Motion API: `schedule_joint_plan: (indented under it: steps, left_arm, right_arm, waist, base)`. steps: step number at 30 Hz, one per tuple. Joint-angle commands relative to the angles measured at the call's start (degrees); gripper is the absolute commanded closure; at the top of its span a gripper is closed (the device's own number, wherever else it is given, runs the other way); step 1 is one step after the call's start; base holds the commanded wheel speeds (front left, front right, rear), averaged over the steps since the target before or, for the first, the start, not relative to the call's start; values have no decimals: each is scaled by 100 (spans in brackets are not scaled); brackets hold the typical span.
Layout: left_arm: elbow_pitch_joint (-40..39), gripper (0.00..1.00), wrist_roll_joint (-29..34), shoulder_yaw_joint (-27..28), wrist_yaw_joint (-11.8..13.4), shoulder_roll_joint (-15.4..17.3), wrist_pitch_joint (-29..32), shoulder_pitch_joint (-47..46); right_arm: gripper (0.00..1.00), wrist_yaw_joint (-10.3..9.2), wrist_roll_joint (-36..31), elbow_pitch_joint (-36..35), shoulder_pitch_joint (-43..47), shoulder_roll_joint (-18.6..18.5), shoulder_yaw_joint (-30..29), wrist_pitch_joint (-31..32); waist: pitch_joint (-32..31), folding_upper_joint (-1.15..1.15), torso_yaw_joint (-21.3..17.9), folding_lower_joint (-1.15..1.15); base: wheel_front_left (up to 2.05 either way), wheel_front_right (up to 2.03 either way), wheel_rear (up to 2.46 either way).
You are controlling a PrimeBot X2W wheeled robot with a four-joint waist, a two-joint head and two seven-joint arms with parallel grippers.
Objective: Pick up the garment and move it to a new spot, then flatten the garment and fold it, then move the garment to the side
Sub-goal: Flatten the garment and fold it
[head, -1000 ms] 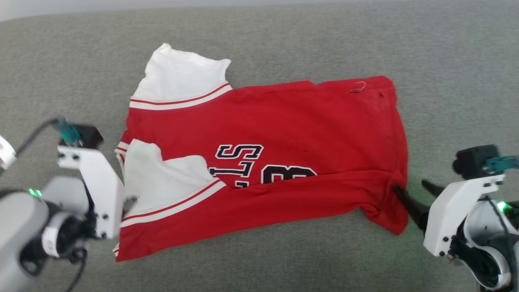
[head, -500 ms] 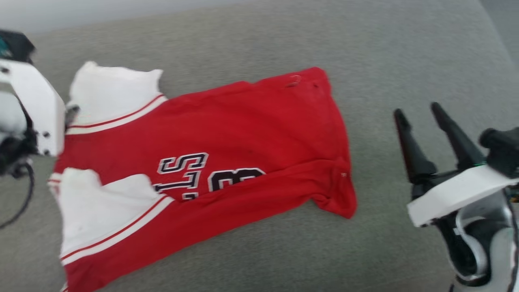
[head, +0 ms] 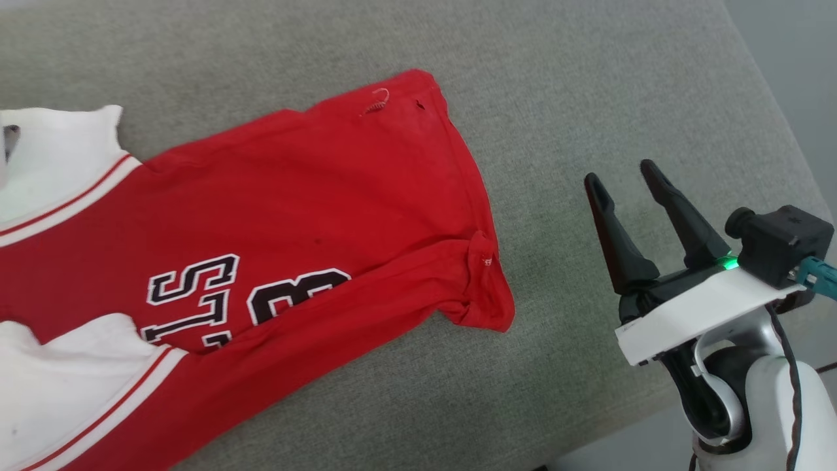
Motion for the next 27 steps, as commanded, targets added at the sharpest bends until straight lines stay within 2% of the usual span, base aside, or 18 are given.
schedule_joint_plan:
  steps: [1,4,6,11,12,13,15,20,27]
  left_arm:
    - [270,0,62,-29,-12,-58,12,-184]
    - [536,0,129,-69,7,-86,72,-287]
    - [822,0,138,-72,115,-176,100,-332]
    - [1504,0,-85,-156,356,-484,824,-140]
    - [1600,36,-170,-173,383,-578,1054,-86]
    - [1657,100,-231,-190,408,-663,1234,-59]
    - [1718,100,-247,-232,454,-795,1470,-57]
    - [1587,100,-239,-256,335,-1034,1442,-312]
    - [1601,100,-229,-227,366,-1365,1189,-606]
  right_arm:
    - [0,-4,102,10,-94,-17,44,19]
    - [0,-3,169,15,-122,-57,98,34]
    - [0,-3,210,42,-162,-105,112,98]
    - [0,-3,448,137,-373,-223,238,495]
    - [0,-3,509,158,-465,-263,280,626]
    - [0,-3,546,198,-560,-315,312,797]
    - [0,-3,688,323,-848,-360,399,1179]
    - [0,-3,839,896,-1929,-625,723,2098]
    - [0,-3,963,2348,-3583,-624,1213,2756]
  waist:
    - [219,0,-133,0]
    - [312,0,-153,0]
    - [401,0,-147,0]
    - [544,0,-57,0]
    - [557,0,-27,0]
    - [573,0,9,0]
    - [602,0,79,0]
    - [709,0,301,0]
    - [854,0,546,0]
  base:
    - [0,0,0]
    - [0,0,0]
    - [0,0,0]
    - [0,0,0]
    - [0,0,0]
    - [0,0,0]
    - [0,0,0]
    - [0,0,0]
    - [0,0,0]
